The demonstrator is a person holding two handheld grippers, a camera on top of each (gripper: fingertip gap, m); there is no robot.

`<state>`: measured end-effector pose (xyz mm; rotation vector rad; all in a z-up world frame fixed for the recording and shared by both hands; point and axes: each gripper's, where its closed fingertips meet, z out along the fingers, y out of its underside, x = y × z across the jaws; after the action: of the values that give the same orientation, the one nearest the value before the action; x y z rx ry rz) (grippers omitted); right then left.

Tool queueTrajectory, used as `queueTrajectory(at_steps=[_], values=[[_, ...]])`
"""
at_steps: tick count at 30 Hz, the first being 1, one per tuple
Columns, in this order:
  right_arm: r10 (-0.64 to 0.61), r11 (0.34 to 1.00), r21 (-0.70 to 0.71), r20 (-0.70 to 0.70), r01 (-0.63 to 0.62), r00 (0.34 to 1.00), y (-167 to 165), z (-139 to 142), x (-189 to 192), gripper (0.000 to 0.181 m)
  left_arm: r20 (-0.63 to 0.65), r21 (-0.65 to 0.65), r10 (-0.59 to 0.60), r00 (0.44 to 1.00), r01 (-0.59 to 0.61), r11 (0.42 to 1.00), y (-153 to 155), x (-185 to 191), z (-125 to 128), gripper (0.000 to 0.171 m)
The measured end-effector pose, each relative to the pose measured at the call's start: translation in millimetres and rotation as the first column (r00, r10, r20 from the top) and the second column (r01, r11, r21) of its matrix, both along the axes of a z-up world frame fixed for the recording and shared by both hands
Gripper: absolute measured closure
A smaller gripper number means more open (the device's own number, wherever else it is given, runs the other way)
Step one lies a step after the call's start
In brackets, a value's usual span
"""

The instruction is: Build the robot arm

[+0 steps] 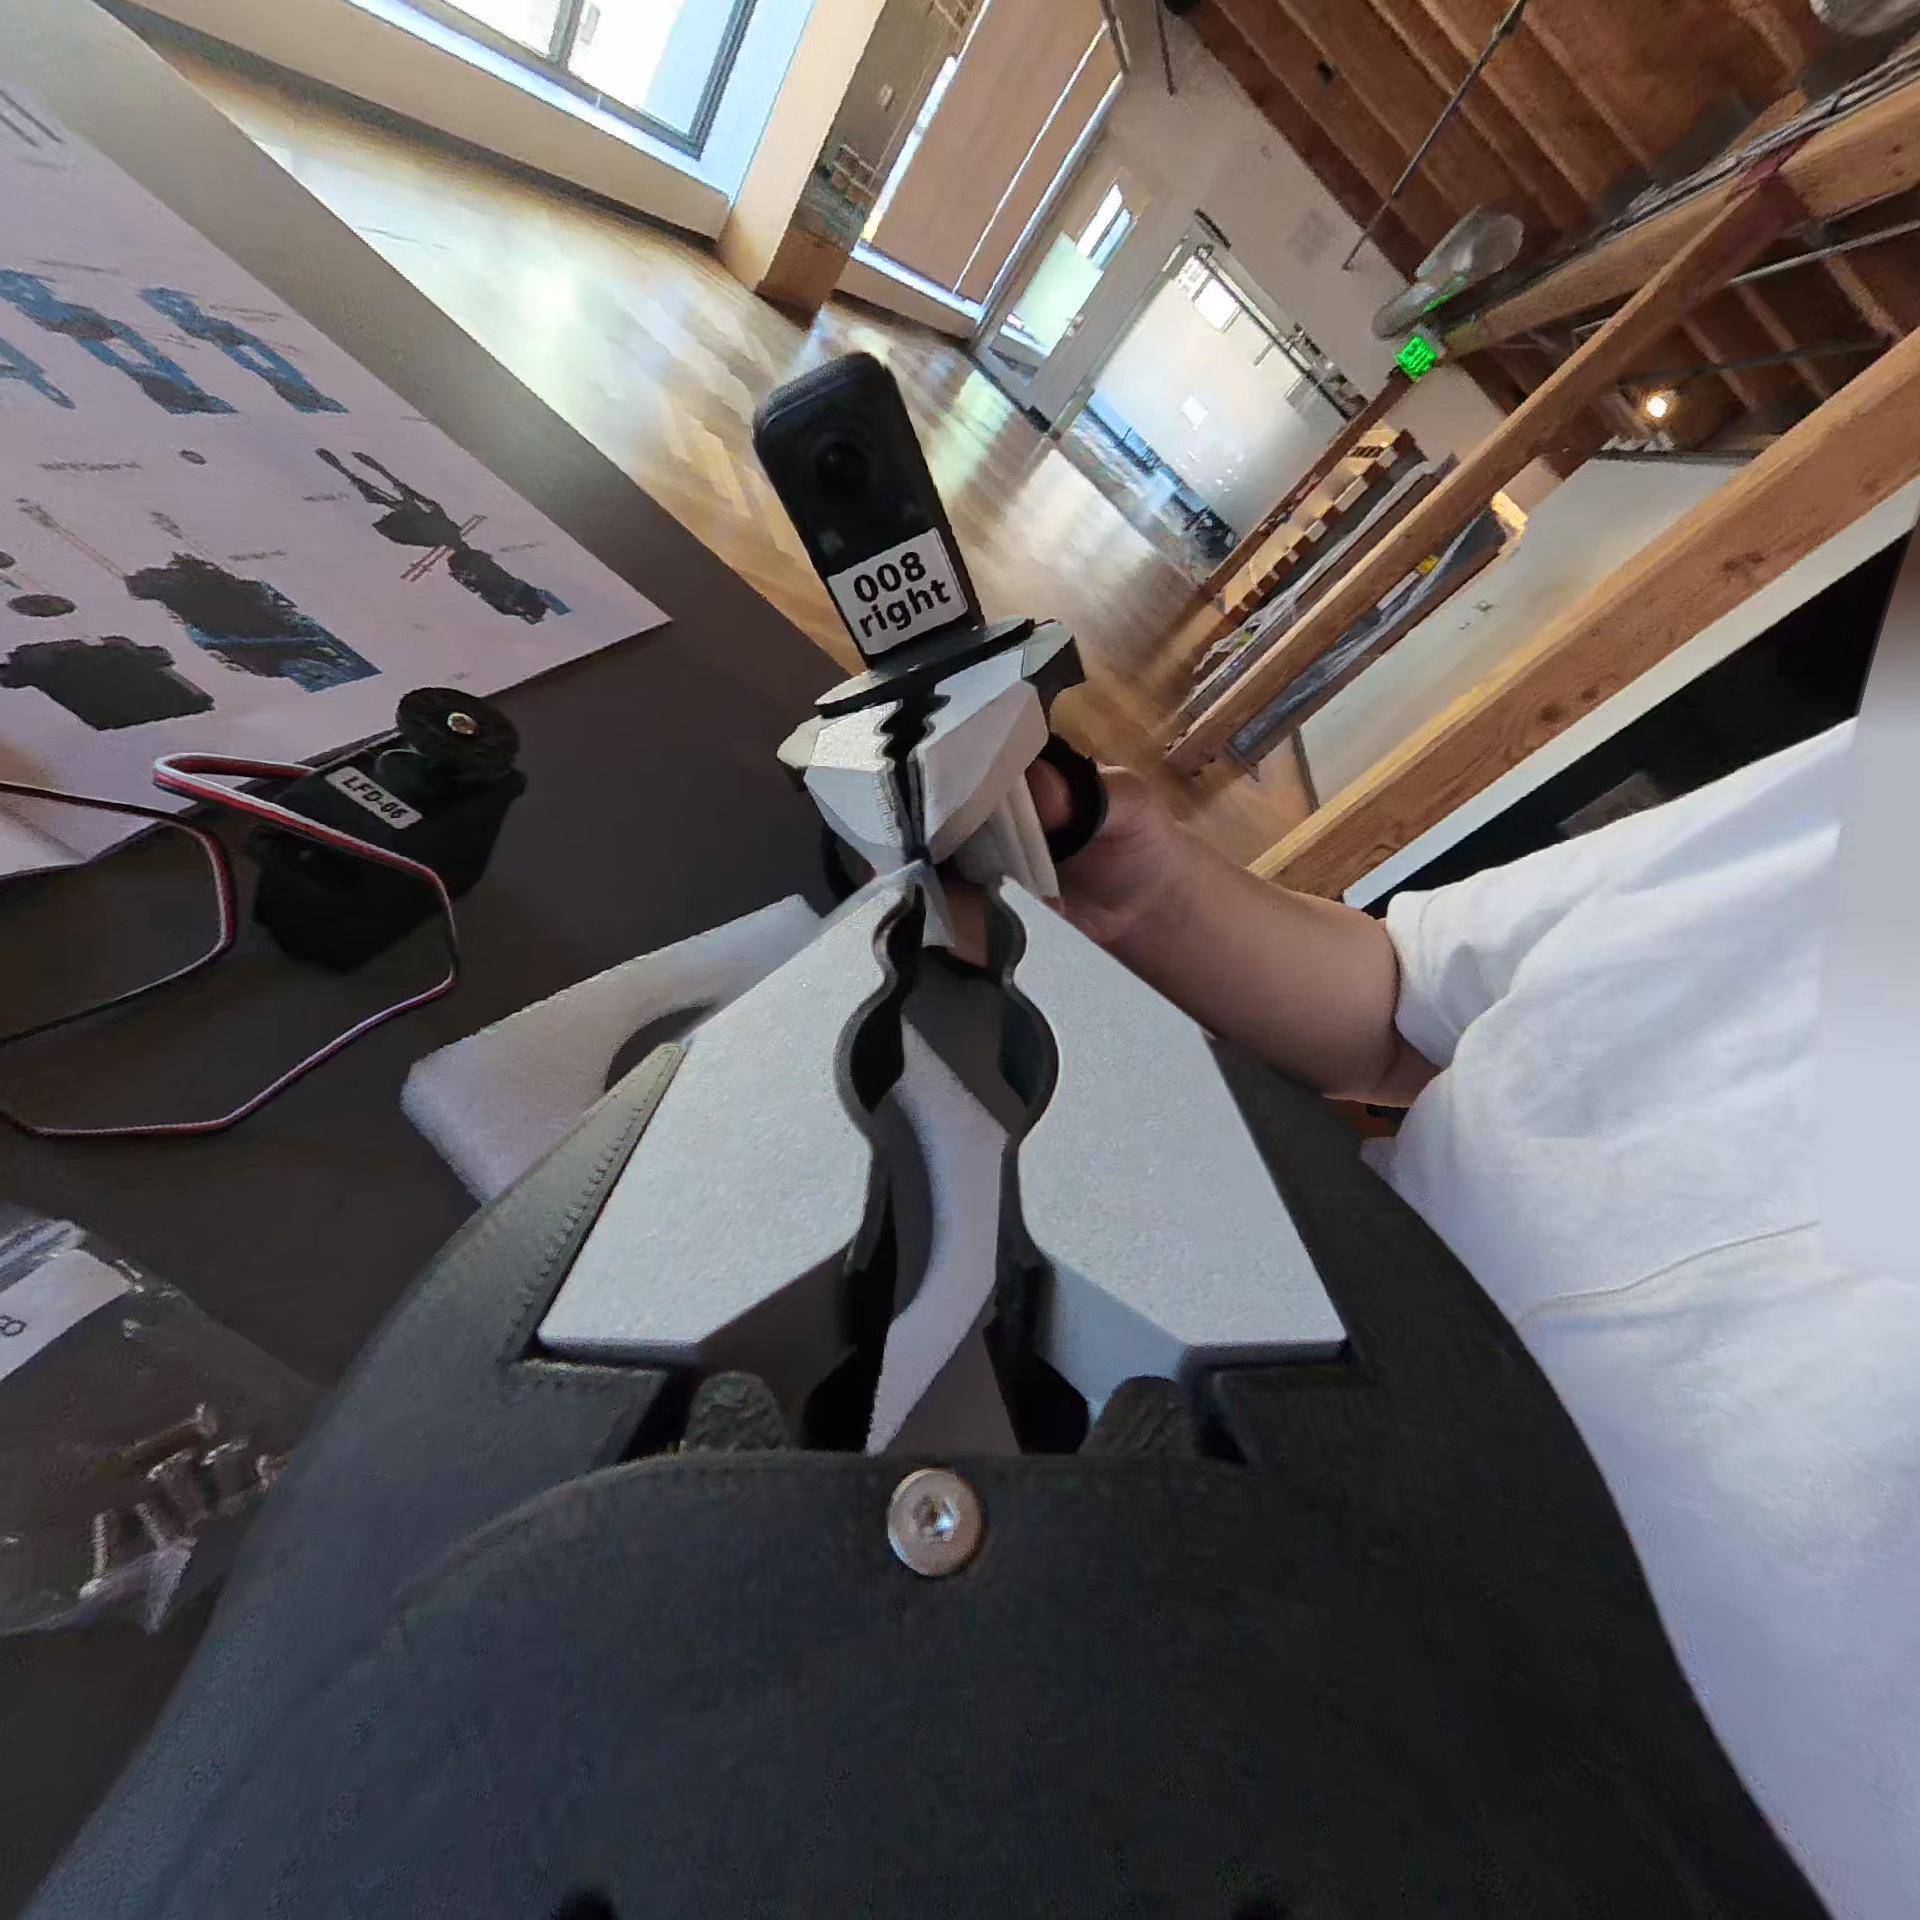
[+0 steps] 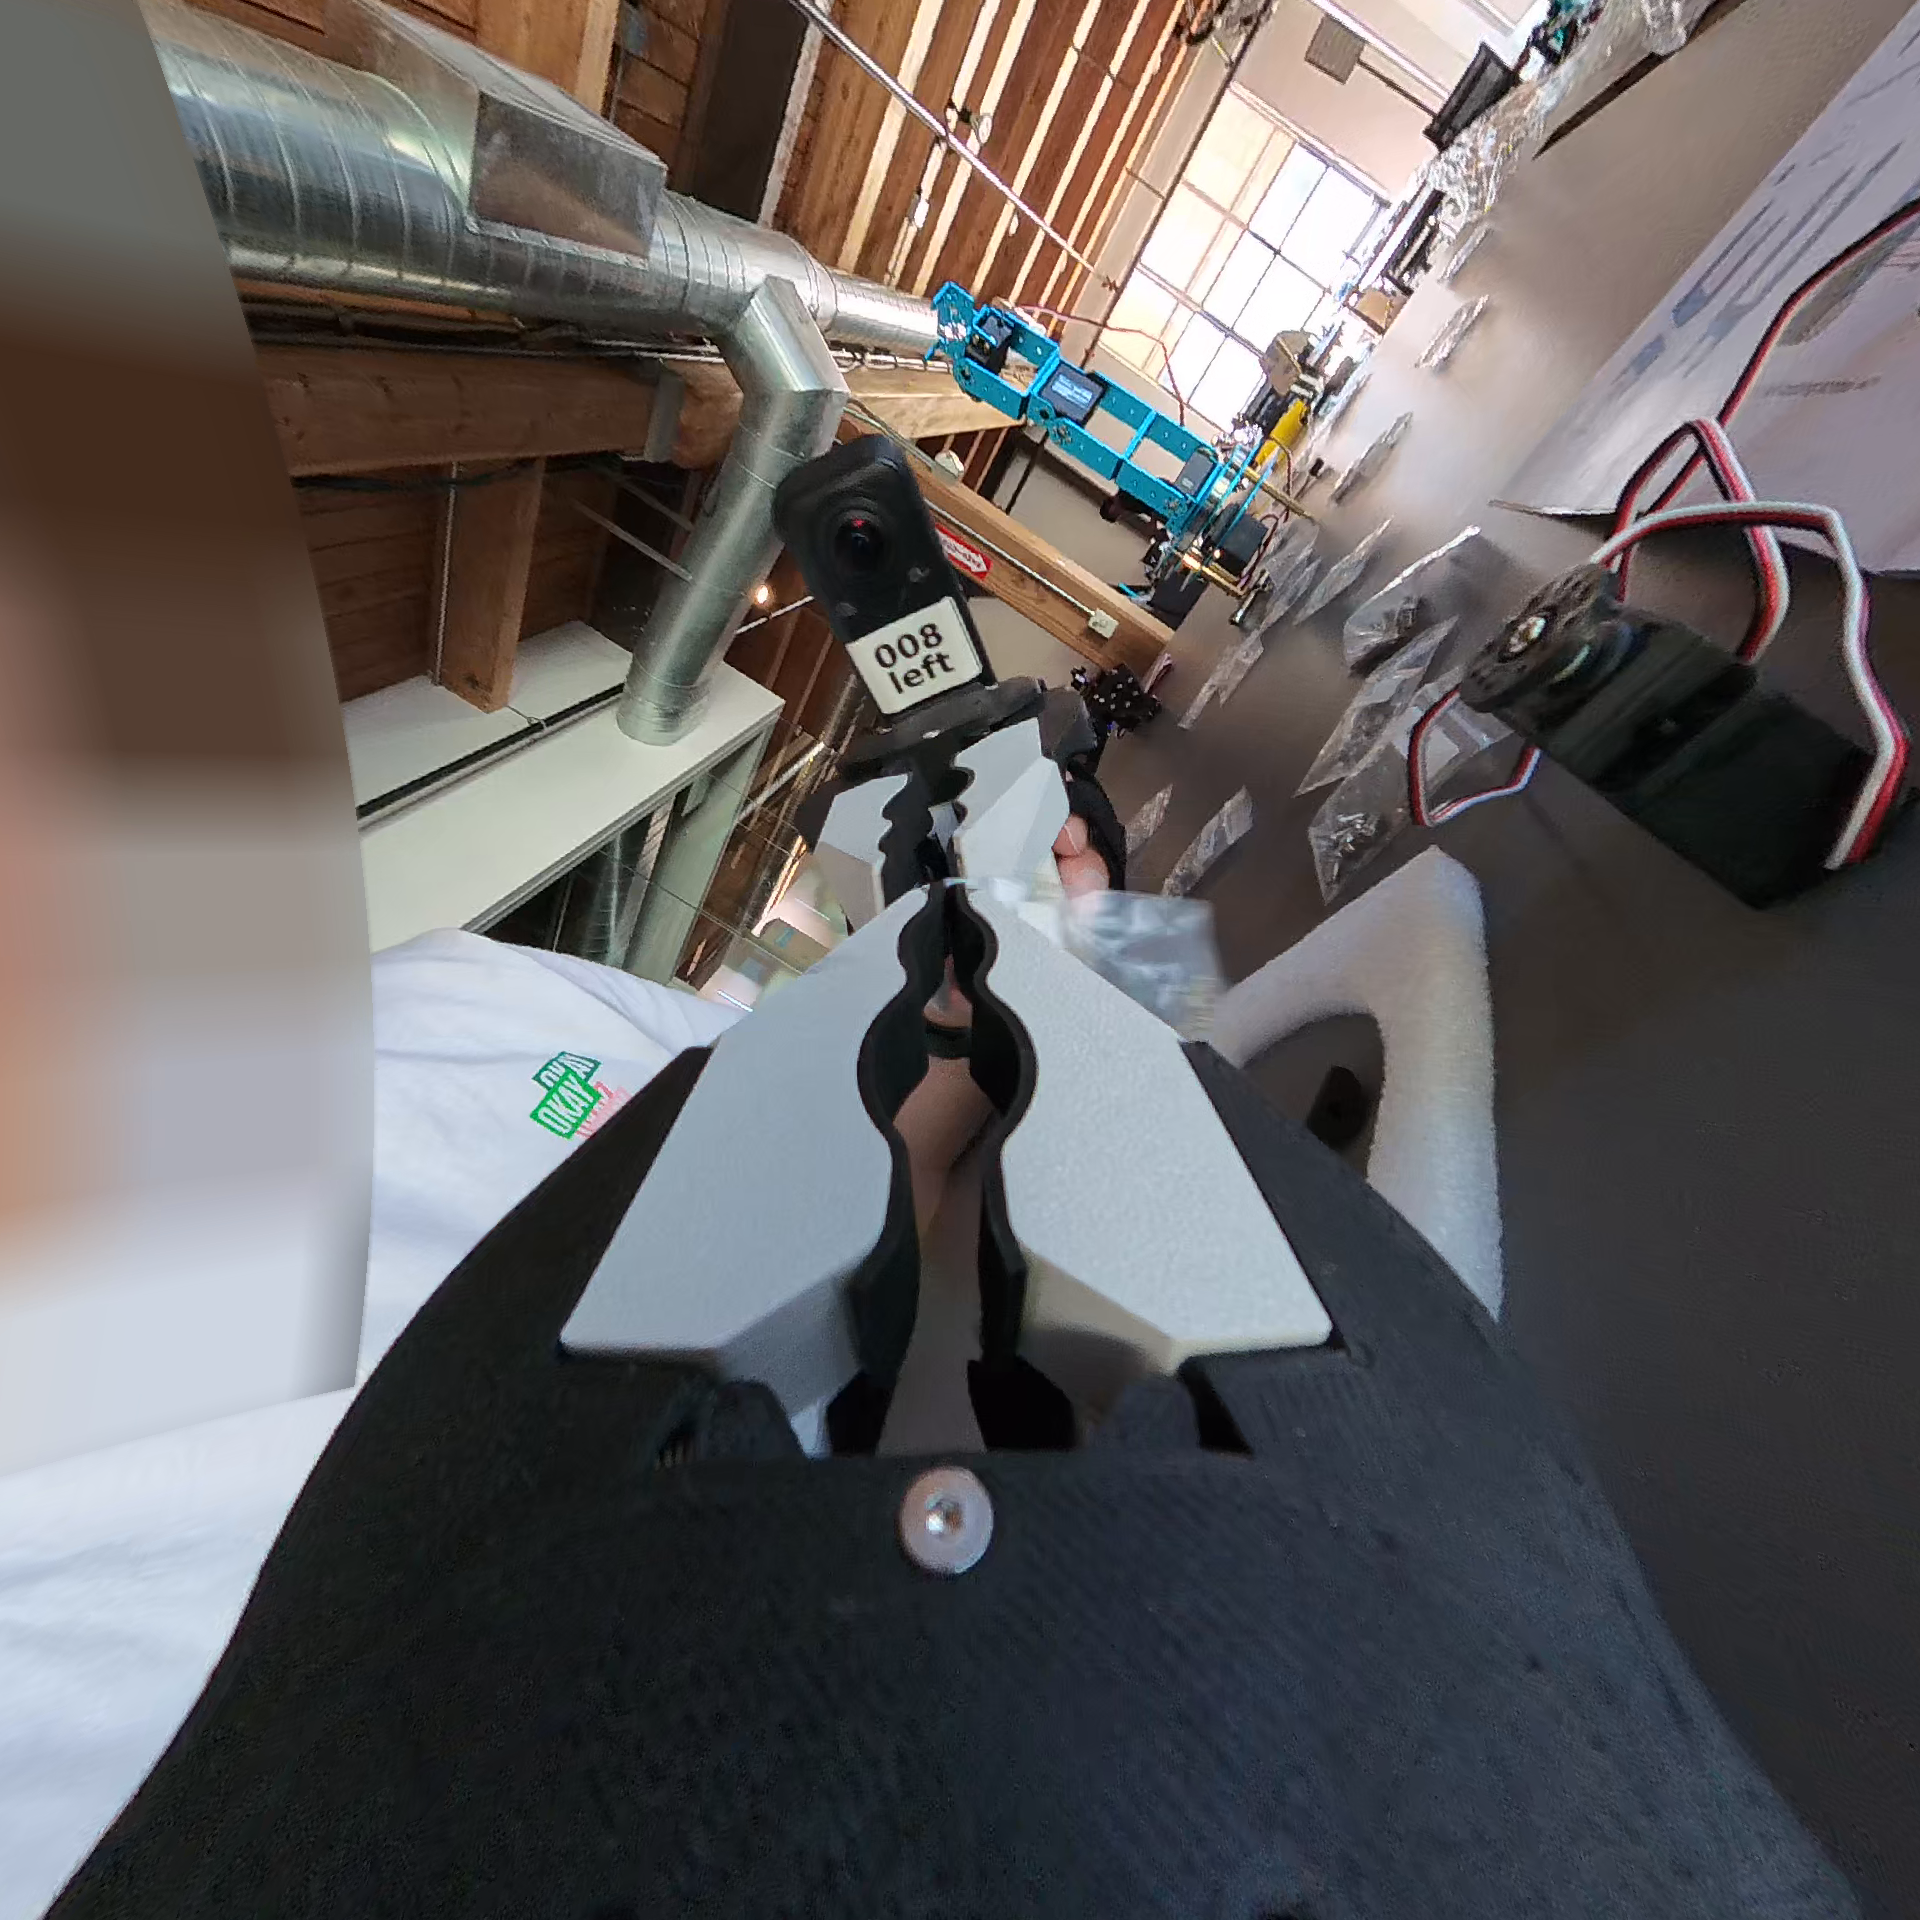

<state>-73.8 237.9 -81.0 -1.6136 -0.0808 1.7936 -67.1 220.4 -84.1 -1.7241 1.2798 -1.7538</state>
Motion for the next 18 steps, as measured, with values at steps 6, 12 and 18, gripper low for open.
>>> queueTrajectory(at_steps=[6,12,18], values=[[0.019,0.999,-0.026,0.018,-0.019,1.000,0,-6,-4,0.181,-0.048,0.052,0.020,0.999,-0.018,0.998,4,0,-10,0.171],[0.020,0.999,-0.041,0.021,-0.019,1.000,0,-8,-4,0.181,-0.066,0.094,0.026,0.998,-0.020,0.995,5,0,-15,0.171],[-0.015,1.000,-0.024,0.031,0.016,0.999,2,-5,7,0.181,-0.078,0.097,0.046,0.996,-0.039,0.995,13,-5,-15,0.171]])
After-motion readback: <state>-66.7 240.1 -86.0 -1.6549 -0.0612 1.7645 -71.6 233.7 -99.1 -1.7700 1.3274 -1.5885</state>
